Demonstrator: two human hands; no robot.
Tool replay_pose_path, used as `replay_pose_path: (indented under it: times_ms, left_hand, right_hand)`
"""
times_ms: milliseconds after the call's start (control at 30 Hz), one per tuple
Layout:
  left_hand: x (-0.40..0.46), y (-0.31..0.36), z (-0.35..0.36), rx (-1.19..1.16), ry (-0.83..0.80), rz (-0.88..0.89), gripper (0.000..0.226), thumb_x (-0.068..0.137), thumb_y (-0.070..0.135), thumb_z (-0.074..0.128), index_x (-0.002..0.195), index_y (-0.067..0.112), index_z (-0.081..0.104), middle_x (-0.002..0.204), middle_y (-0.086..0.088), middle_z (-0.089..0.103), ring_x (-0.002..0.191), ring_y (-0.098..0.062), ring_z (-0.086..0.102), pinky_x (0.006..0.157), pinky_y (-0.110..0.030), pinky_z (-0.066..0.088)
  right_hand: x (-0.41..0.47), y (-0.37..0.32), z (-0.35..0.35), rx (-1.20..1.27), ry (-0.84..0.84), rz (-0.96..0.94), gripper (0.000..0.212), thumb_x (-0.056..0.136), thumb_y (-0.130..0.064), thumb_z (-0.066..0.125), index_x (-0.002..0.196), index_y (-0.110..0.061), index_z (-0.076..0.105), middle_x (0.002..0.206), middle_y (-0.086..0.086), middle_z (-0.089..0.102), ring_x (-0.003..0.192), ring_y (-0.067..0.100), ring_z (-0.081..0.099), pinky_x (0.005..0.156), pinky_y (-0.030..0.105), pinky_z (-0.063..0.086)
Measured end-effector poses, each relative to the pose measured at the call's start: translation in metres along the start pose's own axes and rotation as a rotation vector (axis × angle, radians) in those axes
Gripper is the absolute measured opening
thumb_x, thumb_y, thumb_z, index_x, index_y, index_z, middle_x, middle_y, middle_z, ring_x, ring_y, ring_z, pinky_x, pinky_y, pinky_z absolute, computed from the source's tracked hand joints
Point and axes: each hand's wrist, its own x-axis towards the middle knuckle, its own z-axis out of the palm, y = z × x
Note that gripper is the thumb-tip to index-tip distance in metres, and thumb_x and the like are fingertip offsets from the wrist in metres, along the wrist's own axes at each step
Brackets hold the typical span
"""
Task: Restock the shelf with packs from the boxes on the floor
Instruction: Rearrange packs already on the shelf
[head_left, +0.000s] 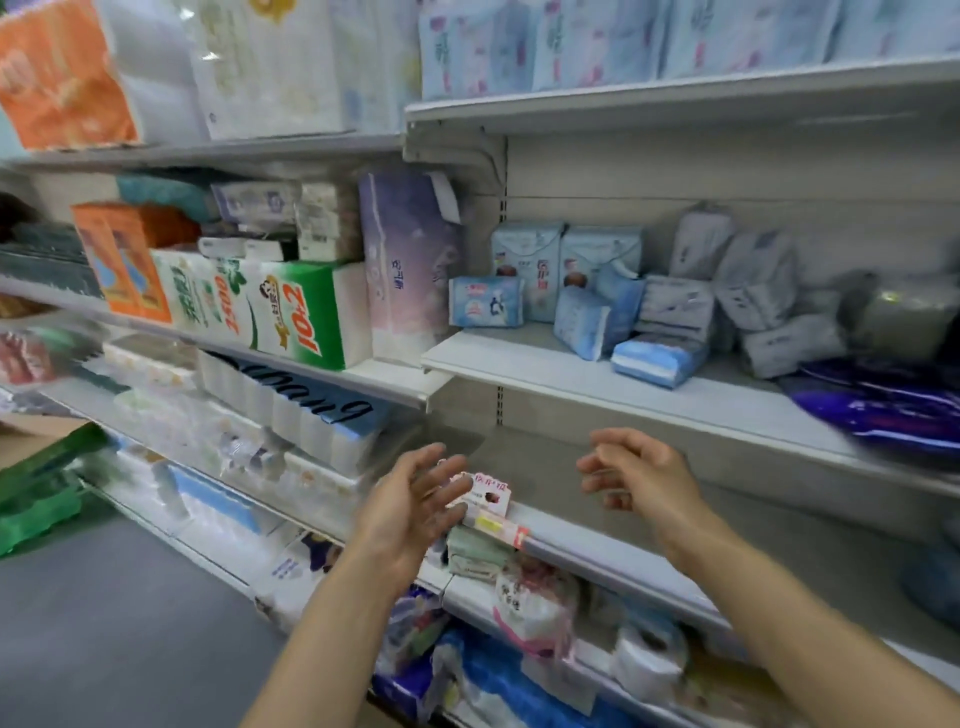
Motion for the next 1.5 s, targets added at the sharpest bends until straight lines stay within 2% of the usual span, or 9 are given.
replay_pose_path:
  times_ms: [267, 467, 633, 767, 933, 1067, 1133, 1333, 1500]
  left_hand:
    - [0.007, -0.014, 0.108, 0.156, -0.121, 0.053, 0.017, 0.1, 0.026, 0.049, 0.107, 0.019, 0.063, 0.11, -0.006, 0.072, 0.093, -0.02, 0.069, 0.08, -0.034, 0.052]
    - [0.032, 0.002, 0.161, 0.242, -0.184, 0.123, 0.018, 0.099, 0.028, 0.054, 0.113, 0.02, 0.062, 0.106, -0.002, 0.074, 0.099, -0.021, 0.071, 0.092, -0.039, 0.054]
    - [0.065, 0.01, 0.202, 0.356, -0.246, 0.242, 0.022, 0.096, 0.02, 0.059, 0.118, 0.017, 0.061, 0.106, -0.003, 0.072, 0.097, -0.018, 0.069, 0.084, -0.032, 0.056]
    - [0.1, 0.023, 0.238, 0.69, -0.342, 0.544, 0.035, 0.09, 0.015, 0.069, 0.122, 0.02, 0.056, 0.112, 0.005, 0.065, 0.101, -0.01, 0.062, 0.083, -0.016, 0.046]
    - [0.151, 0.049, 0.283, 1.287, -0.419, 0.845, 0.061, 0.085, 0.03, 0.075, 0.138, 0.024, 0.045, 0.124, 0.008, 0.058, 0.113, -0.013, 0.055, 0.102, -0.034, 0.045]
    - [0.197, 0.059, 0.315, 1.831, -0.436, 0.984, 0.084, 0.081, 0.05, 0.071, 0.149, 0.028, 0.028, 0.154, 0.0, 0.037, 0.143, -0.021, 0.03, 0.121, -0.042, 0.0]
    - [0.215, 0.059, 0.326, 2.01, -0.441, 1.033, 0.093, 0.075, 0.06, 0.072, 0.148, 0.026, 0.027, 0.154, -0.001, 0.037, 0.144, -0.022, 0.03, 0.12, -0.046, -0.003]
    - [0.25, 0.05, 0.337, 1.975, -0.562, 1.161, 0.094, 0.062, 0.066, 0.077, 0.137, 0.025, 0.038, 0.137, -0.002, 0.054, 0.124, -0.023, 0.05, 0.11, -0.04, 0.025]
    - [0.259, 0.049, 0.336, 1.91, -0.558, 1.298, 0.096, 0.058, 0.071, 0.077, 0.137, 0.029, 0.041, 0.131, 0.0, 0.056, 0.12, -0.022, 0.046, 0.099, -0.037, 0.026]
  right_hand:
    - [0.005, -0.024, -0.086, -0.03, 0.108, -0.109, 0.02, 0.095, -0.003, 0.051, 0.097, -0.014, 0.067, 0.077, 0.007, 0.071, 0.061, 0.016, 0.062, 0.056, 0.024, 0.045]
    - [0.022, -0.044, -0.126, -0.049, 0.181, -0.176, 0.017, 0.093, -0.002, 0.054, 0.097, -0.014, 0.066, 0.084, 0.009, 0.072, 0.066, 0.018, 0.064, 0.059, 0.028, 0.046]
    - [0.055, -0.061, -0.147, -0.156, 0.303, -0.266, 0.02, 0.088, -0.003, 0.064, 0.103, -0.018, 0.064, 0.091, 0.007, 0.067, 0.075, 0.016, 0.063, 0.056, 0.02, 0.05]
    - [0.092, -0.078, -0.157, -0.417, 0.437, -0.37, 0.044, 0.08, -0.012, 0.074, 0.118, -0.021, 0.053, 0.113, 0.001, 0.056, 0.095, 0.014, 0.056, 0.081, 0.027, 0.048]
    - [0.141, -0.1, -0.173, -0.787, 0.5, -0.321, 0.104, 0.062, -0.033, 0.086, 0.141, -0.033, 0.019, 0.142, 0.005, 0.037, 0.128, 0.025, 0.042, 0.101, 0.037, 0.045]
    - [0.172, -0.109, -0.174, -0.952, 0.477, -0.327, 0.127, 0.054, -0.038, 0.091, 0.148, -0.035, 0.005, 0.148, 0.002, 0.024, 0.134, 0.028, 0.031, 0.108, 0.044, 0.038]
    - [0.184, -0.112, -0.169, -0.994, 0.492, -0.303, 0.133, 0.056, -0.036, 0.091, 0.151, -0.032, -0.002, 0.151, 0.002, 0.018, 0.135, 0.027, 0.028, 0.106, 0.043, 0.035]
    - [0.213, -0.096, -0.165, -1.018, 0.578, -0.356, 0.133, 0.059, -0.041, 0.089, 0.151, -0.032, -0.007, 0.154, 0.002, 0.015, 0.136, 0.03, 0.031, 0.103, 0.05, 0.042]
    - [0.224, -0.094, -0.17, -0.973, 0.635, -0.429, 0.119, 0.062, -0.042, 0.086, 0.151, -0.033, 0.008, 0.147, 0.002, 0.03, 0.13, 0.028, 0.039, 0.096, 0.047, 0.047]
